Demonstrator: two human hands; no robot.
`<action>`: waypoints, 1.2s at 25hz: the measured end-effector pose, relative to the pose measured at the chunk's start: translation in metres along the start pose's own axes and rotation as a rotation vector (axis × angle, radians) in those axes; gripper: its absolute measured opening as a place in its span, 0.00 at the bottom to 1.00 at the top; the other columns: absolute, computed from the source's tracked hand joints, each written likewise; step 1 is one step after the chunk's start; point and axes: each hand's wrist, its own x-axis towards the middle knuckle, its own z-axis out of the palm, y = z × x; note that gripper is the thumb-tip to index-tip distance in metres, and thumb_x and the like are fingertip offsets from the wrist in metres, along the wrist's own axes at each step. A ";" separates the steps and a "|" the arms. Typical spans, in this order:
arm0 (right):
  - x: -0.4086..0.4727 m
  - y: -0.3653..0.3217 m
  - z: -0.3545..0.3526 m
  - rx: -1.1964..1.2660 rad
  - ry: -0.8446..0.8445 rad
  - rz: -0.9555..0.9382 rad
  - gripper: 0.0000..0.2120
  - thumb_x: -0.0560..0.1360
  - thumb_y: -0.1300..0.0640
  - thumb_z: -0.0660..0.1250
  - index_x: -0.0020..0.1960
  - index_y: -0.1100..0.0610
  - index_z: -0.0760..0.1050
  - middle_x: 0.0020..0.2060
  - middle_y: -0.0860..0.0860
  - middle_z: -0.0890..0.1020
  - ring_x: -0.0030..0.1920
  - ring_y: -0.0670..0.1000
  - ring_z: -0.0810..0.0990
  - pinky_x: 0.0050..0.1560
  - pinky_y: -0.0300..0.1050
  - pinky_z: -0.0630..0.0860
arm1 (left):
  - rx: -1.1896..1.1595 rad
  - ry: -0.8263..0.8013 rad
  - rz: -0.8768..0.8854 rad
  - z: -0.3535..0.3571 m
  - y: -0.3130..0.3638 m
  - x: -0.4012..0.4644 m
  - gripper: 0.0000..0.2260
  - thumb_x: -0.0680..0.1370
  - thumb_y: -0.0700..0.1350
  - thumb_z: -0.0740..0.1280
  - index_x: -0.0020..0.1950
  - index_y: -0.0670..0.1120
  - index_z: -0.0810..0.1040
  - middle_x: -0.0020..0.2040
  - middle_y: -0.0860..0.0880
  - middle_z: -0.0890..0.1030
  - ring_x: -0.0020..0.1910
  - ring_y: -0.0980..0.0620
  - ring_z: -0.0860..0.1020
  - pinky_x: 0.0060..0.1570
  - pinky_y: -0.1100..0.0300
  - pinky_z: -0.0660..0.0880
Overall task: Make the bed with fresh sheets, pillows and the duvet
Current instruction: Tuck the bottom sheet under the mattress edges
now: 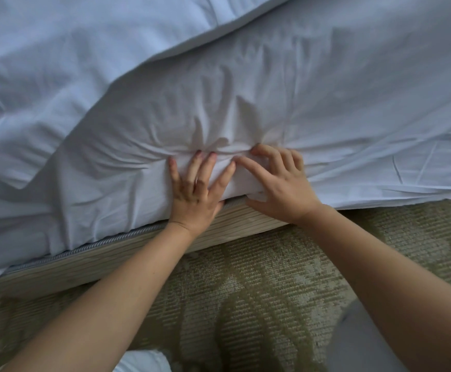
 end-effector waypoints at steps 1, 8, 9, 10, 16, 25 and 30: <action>-0.004 0.004 -0.002 -0.044 -0.007 -0.024 0.36 0.63 0.45 0.73 0.70 0.48 0.66 0.63 0.53 0.67 0.62 0.55 0.67 0.62 0.50 0.61 | 0.008 -0.004 0.028 -0.001 -0.001 0.002 0.43 0.59 0.53 0.78 0.71 0.49 0.64 0.67 0.42 0.62 0.68 0.43 0.61 0.66 0.29 0.52; -0.011 0.029 -0.013 -0.104 0.094 0.003 0.32 0.60 0.51 0.75 0.63 0.49 0.72 0.60 0.54 0.75 0.59 0.55 0.71 0.61 0.52 0.63 | 0.055 -0.046 0.144 0.003 0.000 0.016 0.48 0.66 0.59 0.74 0.76 0.40 0.54 0.74 0.44 0.59 0.76 0.45 0.52 0.74 0.45 0.44; -0.012 0.031 -0.014 -0.127 0.120 0.037 0.32 0.60 0.49 0.76 0.62 0.49 0.73 0.59 0.53 0.74 0.58 0.54 0.71 0.62 0.52 0.62 | 0.046 -0.040 0.147 0.003 0.001 0.018 0.48 0.67 0.59 0.73 0.76 0.40 0.53 0.74 0.44 0.59 0.76 0.45 0.52 0.75 0.48 0.44; -0.013 0.033 -0.013 -0.166 0.133 0.067 0.33 0.60 0.45 0.77 0.63 0.49 0.73 0.59 0.52 0.72 0.59 0.54 0.70 0.63 0.52 0.61 | 0.043 -0.037 0.149 0.003 0.002 0.019 0.48 0.68 0.60 0.73 0.76 0.39 0.53 0.74 0.43 0.59 0.75 0.45 0.54 0.75 0.49 0.43; -0.010 0.029 0.011 -0.300 0.211 0.217 0.38 0.59 0.56 0.75 0.67 0.48 0.65 0.58 0.54 0.64 0.59 0.56 0.65 0.71 0.49 0.53 | 0.101 -0.079 0.107 0.003 0.012 0.023 0.47 0.68 0.60 0.68 0.77 0.39 0.49 0.74 0.44 0.58 0.73 0.46 0.59 0.74 0.47 0.42; -0.003 0.026 0.002 -0.089 0.138 0.282 0.36 0.59 0.59 0.68 0.66 0.48 0.65 0.59 0.52 0.62 0.61 0.56 0.62 0.68 0.50 0.51 | 0.083 -0.115 0.069 0.001 0.020 0.024 0.49 0.64 0.59 0.73 0.76 0.39 0.54 0.74 0.44 0.57 0.73 0.46 0.58 0.73 0.45 0.45; -0.028 0.049 -0.018 -0.087 -0.038 0.047 0.35 0.68 0.39 0.67 0.71 0.49 0.64 0.66 0.56 0.63 0.68 0.58 0.62 0.73 0.52 0.50 | 0.069 -0.082 0.104 0.002 0.032 0.040 0.51 0.65 0.59 0.73 0.77 0.39 0.51 0.75 0.44 0.57 0.74 0.46 0.57 0.72 0.43 0.45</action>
